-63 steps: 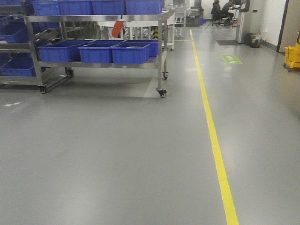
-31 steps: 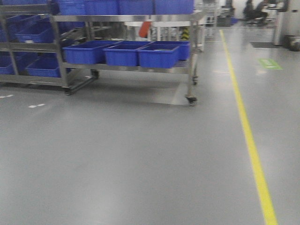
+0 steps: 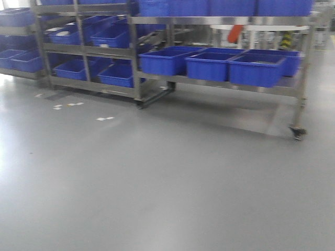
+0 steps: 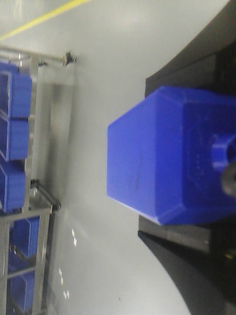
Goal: Pick and sort blue part to right shelf
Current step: 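Drive the base away from the table carrying both blue parts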
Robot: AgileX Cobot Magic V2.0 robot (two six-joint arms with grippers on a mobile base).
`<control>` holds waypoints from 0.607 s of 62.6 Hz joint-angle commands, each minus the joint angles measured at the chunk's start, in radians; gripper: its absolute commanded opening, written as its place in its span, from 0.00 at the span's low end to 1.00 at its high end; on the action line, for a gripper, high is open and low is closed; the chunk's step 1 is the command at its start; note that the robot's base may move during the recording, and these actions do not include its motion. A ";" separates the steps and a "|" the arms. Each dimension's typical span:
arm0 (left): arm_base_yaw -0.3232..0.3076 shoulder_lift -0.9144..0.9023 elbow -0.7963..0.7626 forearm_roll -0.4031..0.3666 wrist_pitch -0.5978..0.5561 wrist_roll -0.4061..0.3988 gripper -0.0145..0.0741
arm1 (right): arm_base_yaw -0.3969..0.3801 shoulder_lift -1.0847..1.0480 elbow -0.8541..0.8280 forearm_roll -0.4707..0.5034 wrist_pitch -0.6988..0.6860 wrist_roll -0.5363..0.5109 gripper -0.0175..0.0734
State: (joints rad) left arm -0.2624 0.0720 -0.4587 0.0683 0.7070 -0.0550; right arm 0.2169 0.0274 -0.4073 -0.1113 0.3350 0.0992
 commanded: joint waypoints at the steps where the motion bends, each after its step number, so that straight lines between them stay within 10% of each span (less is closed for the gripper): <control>1: 0.001 0.019 -0.028 -0.001 -0.093 0.001 0.46 | 0.000 0.019 -0.031 -0.012 -0.098 -0.009 0.51; 38: 0.001 0.019 -0.028 -0.001 -0.093 0.001 0.46 | 0.000 0.019 -0.031 -0.012 -0.098 -0.009 0.51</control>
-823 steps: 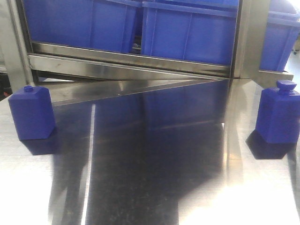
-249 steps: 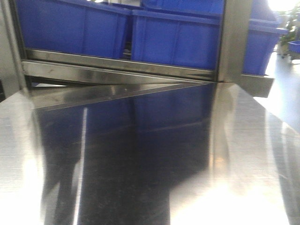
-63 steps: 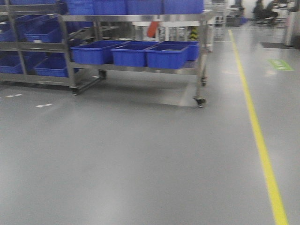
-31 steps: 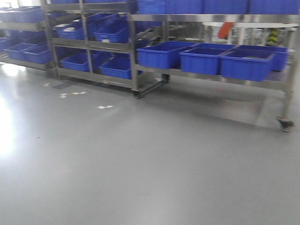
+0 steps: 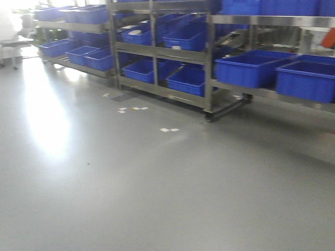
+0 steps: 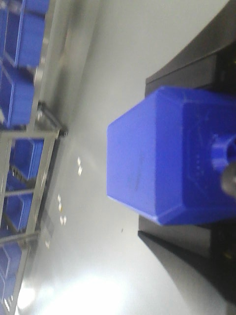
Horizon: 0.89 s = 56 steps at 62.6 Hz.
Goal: Pick and sort blue part to right shelf
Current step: 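Drive the base away from the table carrying both blue parts, then drive the base up to the shelf of blue bins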
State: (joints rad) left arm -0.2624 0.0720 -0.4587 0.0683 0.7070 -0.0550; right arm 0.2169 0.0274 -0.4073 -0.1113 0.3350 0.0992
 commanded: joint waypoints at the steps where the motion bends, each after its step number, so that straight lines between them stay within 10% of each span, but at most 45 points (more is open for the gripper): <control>1: 0.001 0.019 -0.028 -0.001 -0.093 0.001 0.46 | 0.000 0.019 -0.031 -0.012 -0.098 -0.009 0.51; 56: 0.001 0.019 -0.028 -0.001 -0.093 0.001 0.46 | 0.000 0.019 -0.031 -0.012 -0.098 -0.009 0.51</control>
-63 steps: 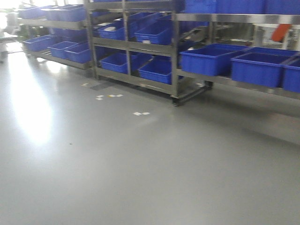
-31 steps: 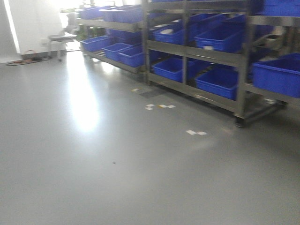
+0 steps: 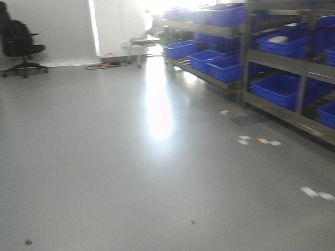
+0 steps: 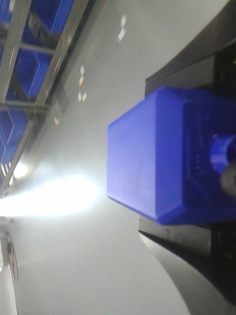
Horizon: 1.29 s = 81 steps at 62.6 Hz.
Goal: Pick and sort blue part to right shelf
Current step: 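Drive the base up to the shelf of blue bins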
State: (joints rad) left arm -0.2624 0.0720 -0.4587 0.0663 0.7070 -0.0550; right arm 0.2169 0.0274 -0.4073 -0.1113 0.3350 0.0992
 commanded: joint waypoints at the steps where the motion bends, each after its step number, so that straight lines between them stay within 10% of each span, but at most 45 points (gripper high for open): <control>1: 0.001 0.019 -0.028 0.001 -0.093 0.001 0.46 | 0.000 0.019 -0.031 -0.012 -0.098 -0.009 0.51; 81: 0.001 0.019 -0.028 -0.001 -0.094 0.001 0.46 | 0.000 0.019 -0.031 -0.012 -0.098 -0.009 0.51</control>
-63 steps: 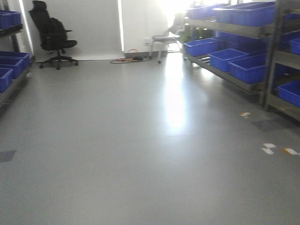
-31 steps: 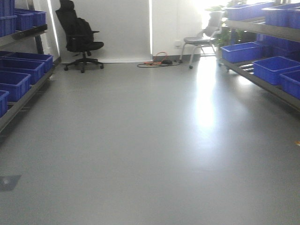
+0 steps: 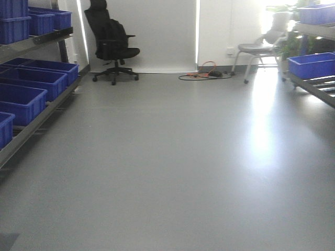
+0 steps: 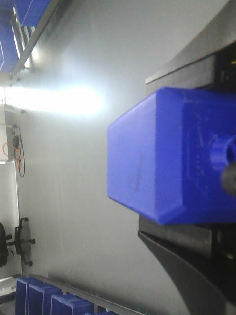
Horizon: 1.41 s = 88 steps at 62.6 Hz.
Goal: Pick and sort blue part to right shelf
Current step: 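Drive the base up to the shelf of blue bins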
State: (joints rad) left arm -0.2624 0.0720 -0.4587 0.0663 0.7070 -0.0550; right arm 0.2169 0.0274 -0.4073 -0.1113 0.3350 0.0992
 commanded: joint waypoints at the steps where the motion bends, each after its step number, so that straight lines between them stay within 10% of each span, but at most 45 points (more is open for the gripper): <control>1: 0.001 0.019 -0.028 -0.001 -0.094 0.001 0.46 | 0.000 0.019 -0.031 -0.012 -0.098 -0.009 0.51; 88: -0.001 0.023 -0.028 -0.001 -0.094 0.001 0.46 | 0.000 0.019 -0.031 -0.012 -0.098 -0.009 0.51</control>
State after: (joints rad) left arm -0.2624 0.0720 -0.4587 0.0663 0.7070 -0.0550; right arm 0.2169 0.0274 -0.4073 -0.1113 0.3350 0.0992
